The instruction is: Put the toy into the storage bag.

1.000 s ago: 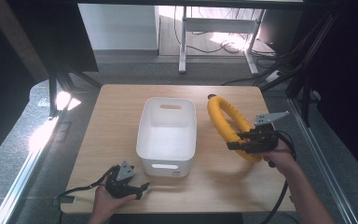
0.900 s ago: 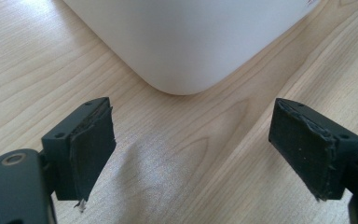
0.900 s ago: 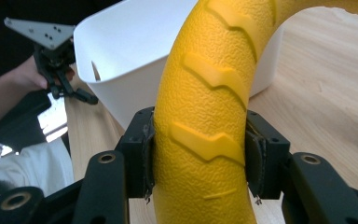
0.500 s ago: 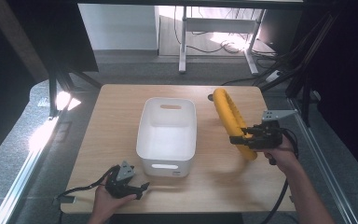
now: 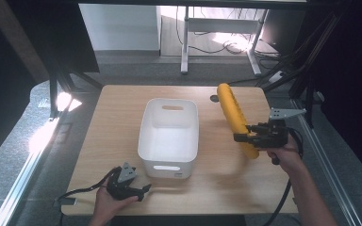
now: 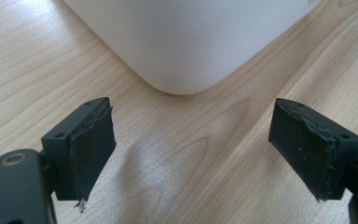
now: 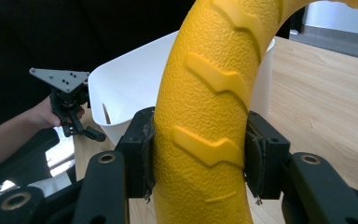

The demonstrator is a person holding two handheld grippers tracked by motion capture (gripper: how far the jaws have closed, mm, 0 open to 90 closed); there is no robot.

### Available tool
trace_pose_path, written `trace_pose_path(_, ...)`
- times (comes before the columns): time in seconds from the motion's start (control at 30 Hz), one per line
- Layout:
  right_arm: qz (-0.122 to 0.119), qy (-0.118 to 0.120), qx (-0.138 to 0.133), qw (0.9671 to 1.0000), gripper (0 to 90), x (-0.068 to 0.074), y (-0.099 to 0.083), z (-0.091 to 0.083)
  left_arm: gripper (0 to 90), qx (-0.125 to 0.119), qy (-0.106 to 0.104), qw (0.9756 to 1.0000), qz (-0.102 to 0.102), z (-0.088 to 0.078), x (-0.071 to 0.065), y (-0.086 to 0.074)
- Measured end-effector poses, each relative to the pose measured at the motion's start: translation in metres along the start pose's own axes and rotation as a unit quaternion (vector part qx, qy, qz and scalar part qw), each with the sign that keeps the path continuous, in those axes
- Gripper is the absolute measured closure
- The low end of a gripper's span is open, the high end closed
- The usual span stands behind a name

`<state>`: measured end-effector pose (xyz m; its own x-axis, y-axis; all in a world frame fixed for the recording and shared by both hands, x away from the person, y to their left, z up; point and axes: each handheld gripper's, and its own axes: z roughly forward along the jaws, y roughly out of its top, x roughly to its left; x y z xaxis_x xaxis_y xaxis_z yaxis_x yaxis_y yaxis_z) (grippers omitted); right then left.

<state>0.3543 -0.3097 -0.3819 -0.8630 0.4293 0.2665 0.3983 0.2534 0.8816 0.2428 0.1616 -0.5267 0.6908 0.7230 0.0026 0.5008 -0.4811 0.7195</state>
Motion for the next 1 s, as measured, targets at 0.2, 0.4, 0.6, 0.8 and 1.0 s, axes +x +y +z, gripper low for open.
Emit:
trace_pose_path(0.2, -0.001, 0.001, -0.005, 1.0000, 51.3, 0.001, 0.001, 0.000, 14.4, 0.000, -0.001, 1.0000, 0.000, 0.000, 0.000, 0.000)
trace_pose_path(0.4, -0.002, 0.006, -0.010, 0.9999, 51.3, 0.003, 0.004, 0.002, 14.4, 0.000, -0.001, 1.0000, 0.000, 0.000, 0.000, 0.000)
trace_pose_path(0.6, -0.004, 0.011, -0.018, 0.9998, 51.3, 0.004, 0.008, 0.005, 14.5, -0.001, -0.001, 1.0000, -0.001, 0.000, 0.000, 0.000)
trace_pose_path(0.8, -0.005, 0.014, -0.023, 0.9996, 51.2, 0.005, 0.009, 0.008, 14.5, -0.001, -0.001, 1.0000, -0.001, 0.001, 0.000, 0.000)
trace_pose_path(1.0, -0.006, 0.017, -0.028, 0.9994, 51.2, 0.007, 0.013, 0.011, 14.4, 0.001, -0.002, 1.0000, -0.001, 0.001, 0.000, 0.000)
